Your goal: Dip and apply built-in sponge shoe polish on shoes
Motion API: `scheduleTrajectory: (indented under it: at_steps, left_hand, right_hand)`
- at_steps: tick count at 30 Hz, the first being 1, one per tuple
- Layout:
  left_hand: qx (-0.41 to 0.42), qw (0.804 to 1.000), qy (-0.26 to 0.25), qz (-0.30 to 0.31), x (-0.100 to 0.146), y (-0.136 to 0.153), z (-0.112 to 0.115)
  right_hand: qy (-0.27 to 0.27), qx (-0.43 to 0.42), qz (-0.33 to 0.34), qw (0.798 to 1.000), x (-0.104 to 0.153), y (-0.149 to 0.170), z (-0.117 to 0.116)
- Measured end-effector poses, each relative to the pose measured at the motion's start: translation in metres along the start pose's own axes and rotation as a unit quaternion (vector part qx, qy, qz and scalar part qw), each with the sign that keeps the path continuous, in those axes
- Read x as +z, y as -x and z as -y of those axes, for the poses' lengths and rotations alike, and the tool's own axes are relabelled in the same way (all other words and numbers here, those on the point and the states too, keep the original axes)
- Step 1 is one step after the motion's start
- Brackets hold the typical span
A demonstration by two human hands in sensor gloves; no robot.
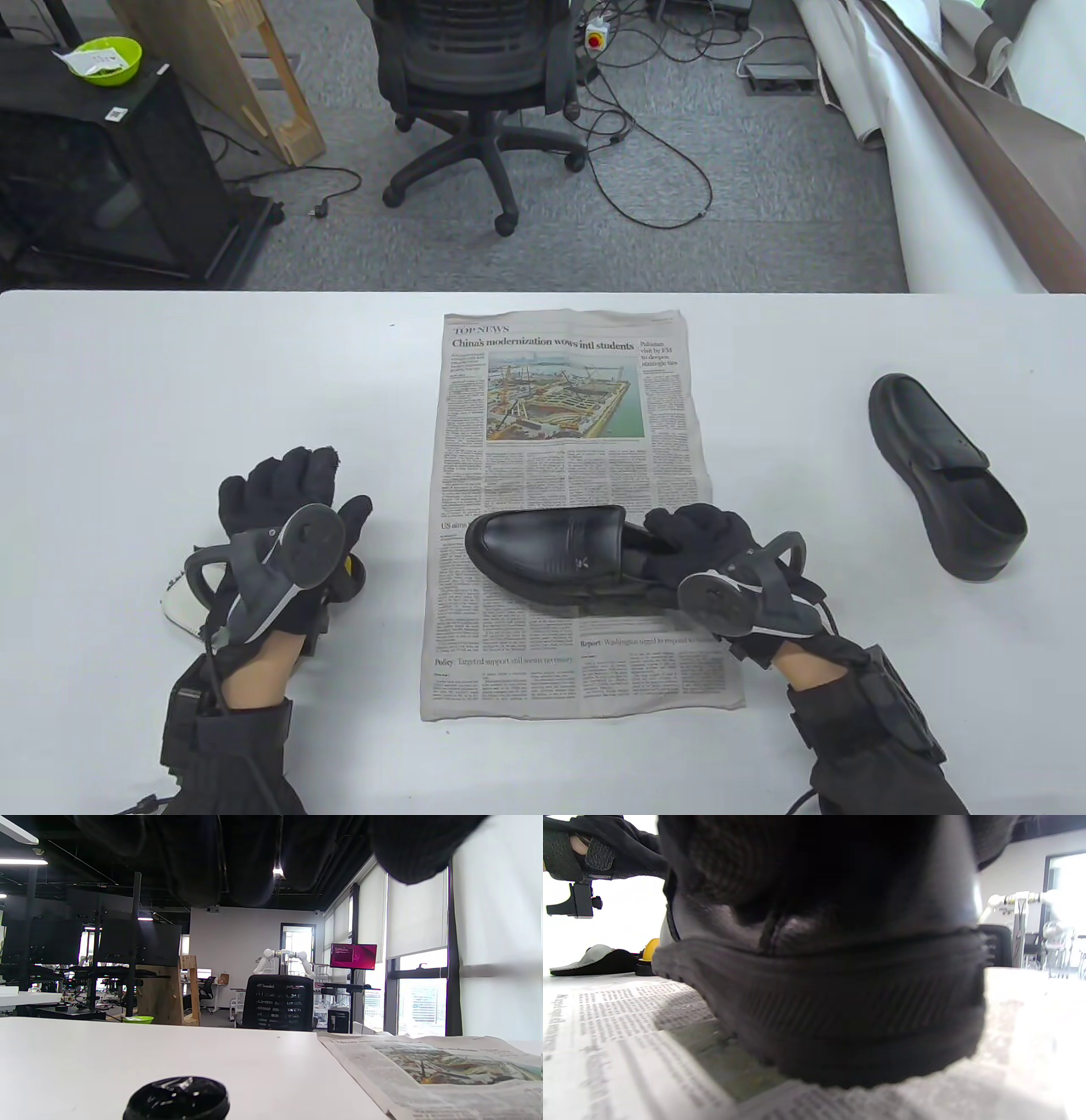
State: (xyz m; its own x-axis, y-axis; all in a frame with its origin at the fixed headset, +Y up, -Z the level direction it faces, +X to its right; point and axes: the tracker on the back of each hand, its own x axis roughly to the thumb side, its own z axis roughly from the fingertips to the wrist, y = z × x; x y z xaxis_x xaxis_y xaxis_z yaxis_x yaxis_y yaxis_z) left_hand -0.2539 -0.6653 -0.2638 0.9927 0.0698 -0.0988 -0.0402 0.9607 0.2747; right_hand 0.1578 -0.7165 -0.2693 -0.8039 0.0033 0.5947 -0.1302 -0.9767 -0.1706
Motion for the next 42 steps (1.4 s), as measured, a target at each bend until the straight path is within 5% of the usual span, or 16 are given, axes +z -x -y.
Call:
scheduleTrajectory:
  at_steps: [13,23,29,32,42]
  left_hand:
    - [0.002,1.0,0.012,-0.005,0.0,0.001,0.0]
    - [0.004,0.997,0.055,-0.056,0.0,0.011,-0.017]
    - [-0.028,0.978,0.167,-0.126,0.001,0.038,-0.014]
    - [-0.058,0.946,0.265,-0.176,0.001,0.06,-0.002]
    - [-0.079,0.905,0.364,-0.208,-0.001,0.086,0.041]
  right_hand:
    - [-0.086,-0.069,-0.02,0.994,-0.007,0.006,-0.02]
    - [-0.088,-0.132,-0.051,0.986,-0.008,0.012,-0.023]
    - [-0.087,-0.14,-0.054,0.985,-0.008,0.012,-0.024]
    - [-0.09,-0.154,-0.058,0.982,-0.009,0.014,-0.024]
    - [-0.09,-0.159,-0.063,0.981,-0.008,0.015,-0.026]
